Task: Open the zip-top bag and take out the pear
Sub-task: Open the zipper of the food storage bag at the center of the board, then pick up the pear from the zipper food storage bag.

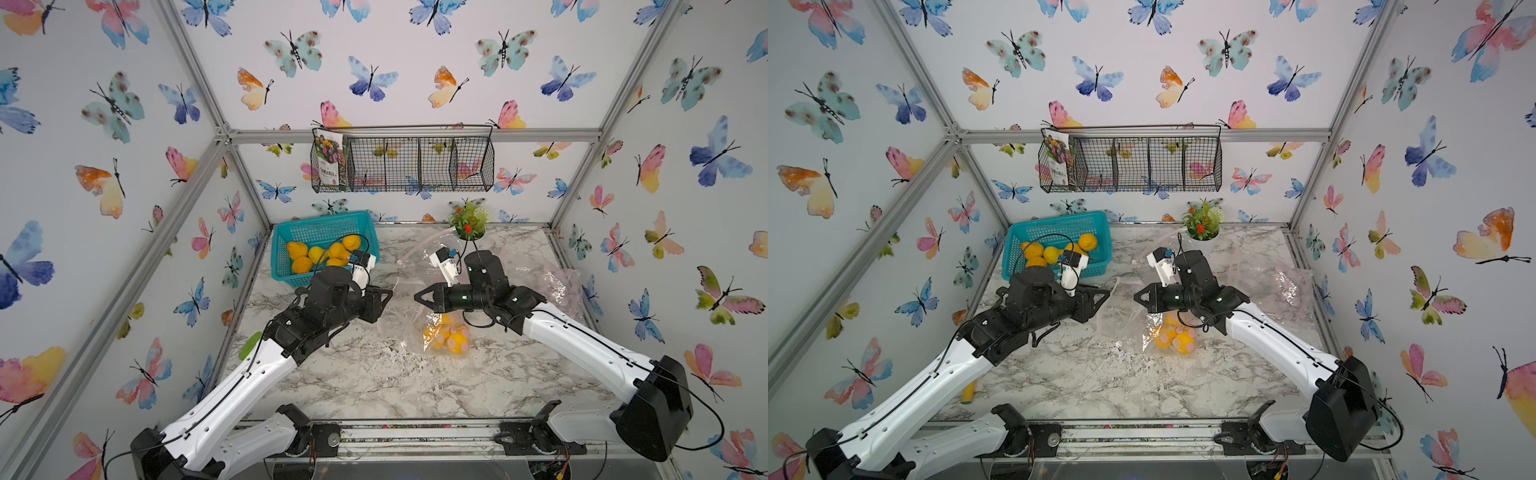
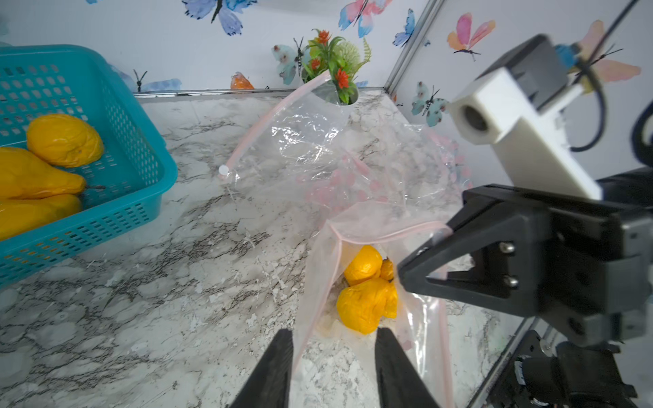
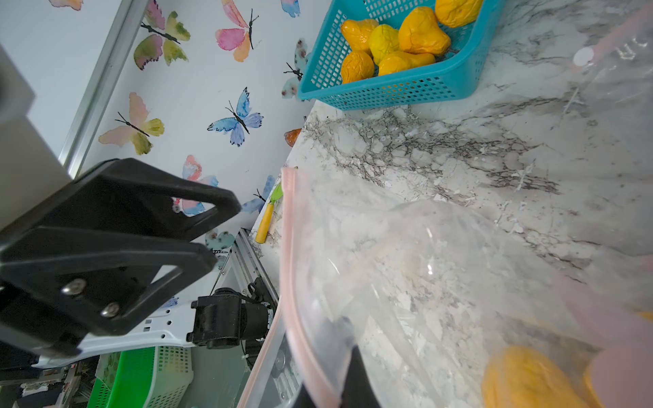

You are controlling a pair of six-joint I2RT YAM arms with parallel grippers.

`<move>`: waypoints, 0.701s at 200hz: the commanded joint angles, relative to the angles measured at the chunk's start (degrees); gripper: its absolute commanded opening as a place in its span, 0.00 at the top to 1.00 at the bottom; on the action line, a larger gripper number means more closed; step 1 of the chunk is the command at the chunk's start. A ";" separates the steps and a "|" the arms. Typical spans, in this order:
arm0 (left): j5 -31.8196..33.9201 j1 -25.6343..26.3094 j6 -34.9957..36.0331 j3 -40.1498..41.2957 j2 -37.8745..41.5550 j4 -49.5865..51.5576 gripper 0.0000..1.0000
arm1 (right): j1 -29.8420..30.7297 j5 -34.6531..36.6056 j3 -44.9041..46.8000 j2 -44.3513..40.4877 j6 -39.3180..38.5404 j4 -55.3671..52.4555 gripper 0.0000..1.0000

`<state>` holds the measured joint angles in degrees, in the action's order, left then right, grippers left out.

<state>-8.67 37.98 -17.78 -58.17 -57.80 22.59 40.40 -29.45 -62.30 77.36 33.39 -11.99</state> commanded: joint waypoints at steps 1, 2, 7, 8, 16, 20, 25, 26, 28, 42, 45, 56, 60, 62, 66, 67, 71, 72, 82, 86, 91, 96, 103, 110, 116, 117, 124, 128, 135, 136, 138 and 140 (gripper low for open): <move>-5.95 0.04 -4.68 -2.15 -1.18 0.30 0.72 | 0.38 -0.11 -2.16 0.59 -0.79 -1.91 0.98; -6.07 0.06 -4.92 -2.18 -1.35 0.37 0.73 | 0.38 -0.05 -2.23 0.59 -0.83 -1.95 0.98; -6.97 0.07 -5.80 -2.21 -2.14 0.51 0.75 | 0.38 0.21 -2.61 0.73 -0.87 -2.40 0.98; -7.20 0.07 -5.88 -2.17 -2.27 0.52 0.75 | 0.38 0.24 -2.72 0.75 -0.87 -2.50 0.98; -8.59 0.36 -6.98 -1.72 -3.45 0.04 0.78 | 0.38 0.53 -3.39 1.05 -0.84 -3.30 0.98; -9.07 0.52 -7.67 -1.27 -4.05 -0.42 0.79 | 0.42 0.62 -3.77 1.23 -0.87 -3.65 0.98; -9.58 0.87 -8.53 -0.59 -4.79 -1.29 0.80 | 0.38 0.75 -4.23 1.45 -0.87 -4.19 0.98; -9.68 0.96 -8.65 -0.47 -4.96 -1.48 0.81 | 0.38 0.78 -4.32 1.46 -0.87 -4.28 0.98; -9.85 1.16 -9.08 -0.17 -5.20 -1.95 0.81 | 0.44 0.79 -4.56 1.60 -0.87 -4.58 0.98; -10.22 3.02 -10.93 2.02 -7.11 -5.06 0.81 | 0.54 0.93 -6.00 2.08 -1.03 -6.03 0.98; -9.84 3.37 -11.23 2.35 -7.52 -5.50 0.82 | 0.60 1.08 -6.25 2.09 -1.00 -6.29 0.98; -9.03 4.00 -12.61 3.68 -9.02 -7.16 0.84 | 0.72 1.86 -7.01 2.09 -0.80 -7.22 0.98; -8.88 4.12 -13.05 4.19 -9.62 -7.58 0.84 | 0.73 2.09 -7.27 2.01 -0.65 -7.51 0.98; -8.73 4.10 -13.35 4.45 -9.86 -7.81 0.84 | 0.80 2.18 -7.41 2.01 -0.62 -7.59 0.98; -8.43 4.12 -13.75 4.96 -10.34 -8.32 0.85 | 0.82 2.35 -7.68 1.93 -0.48 -7.76 0.98; -8.36 4.12 -13.85 5.07 -10.46 -8.47 0.85 | 0.82 2.36 -7.76 1.96 -0.45 -7.82 0.98; -7.92 4.12 -14.28 5.67 -10.95 -9.14 0.85 | 0.90 2.37 -7.95 1.92 -0.29 -8.00 0.98; -7.84 4.12 -14.33 5.82 -11.07 -9.32 0.85 | 0.90 2.33 -7.98 1.92 -0.27 -8.02 0.98; -8.47 4.12 -15.08 7.40 -12.11 -11.54 0.85 | 1.07 2.01 -8.57 1.91 0.05 -8.18 0.98; -9.09 4.12 -15.20 7.96 -12.62 -12.55 0.84 | 1.21 1.90 -8.74 1.91 0.22 -8.22 0.98; -10.21 4.12 -15.18 8.61 -13.24 -14.08 0.82 | 1.31 1.71 -9.00 1.91 0.35 -8.13 0.98; -11.81 4.12 -14.91 9.37 -13.97 -15.67 0.80 | 1.50 1.53 -9.13 1.96 0.49 -8.07 0.98; -14.95 4.12 -14.14 10.24 -15.08 -17.95 0.77 | 1.67 1.47 -9.24 2.00 0.69 -7.84 0.98; -16.84 4.27 -13.65 11.18 -16.06 -19.67 0.75 | 1.85 1.42 -9.38 2.00 0.93 -7.70 0.98; -17.17 4.30 -13.52 11.88 -16.72 -20.46 0.74 | 1.95 1.26 -9.48 2.13 1.02 -7.50 0.98; -17.22 4.30 -13.52 12.00 -16.90 -20.51 0.73 | 1.96 1.21 -9.45 2.16 1.04 -7.43 0.98; -17.43 4.30 -13.18 12.77 -17.69 -21.23 0.72 | 2.05 0.70 -9.55 2.26 1.23 -7.06 0.97; -17.60 4.30 -12.81 13.24 -18.05 -21.72 0.71 | 2.13 0.36 -9.55 2.41 1.32 -6.81 0.97; -17.63 4.30 -12.27 14.04 -18.83 -22.28 0.69 | 2.21 -0.54 -9.42 2.65 1.50 -6.25 0.96; -17.58 4.30 -12.19 14.14 -18.83 -22.45 0.69 | 2.22 -0.66 -9.42 2.68 1.55 -6.14 0.95; -17.54 4.26 -12.06 14.31 -19.18 -22.52 0.69 | 2.22 -0.99 -9.35 2.76 1.63 -5.95 0.95; -17.48 4.29 -11.98 14.49 -19.41 -22.55 0.68 | 2.27 -1.11 -9.33 2.91 1.67 -5.77 0.94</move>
<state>-22.13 42.09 -31.29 -46.24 -74.72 5.30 42.11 -28.36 -69.93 79.53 34.15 -19.16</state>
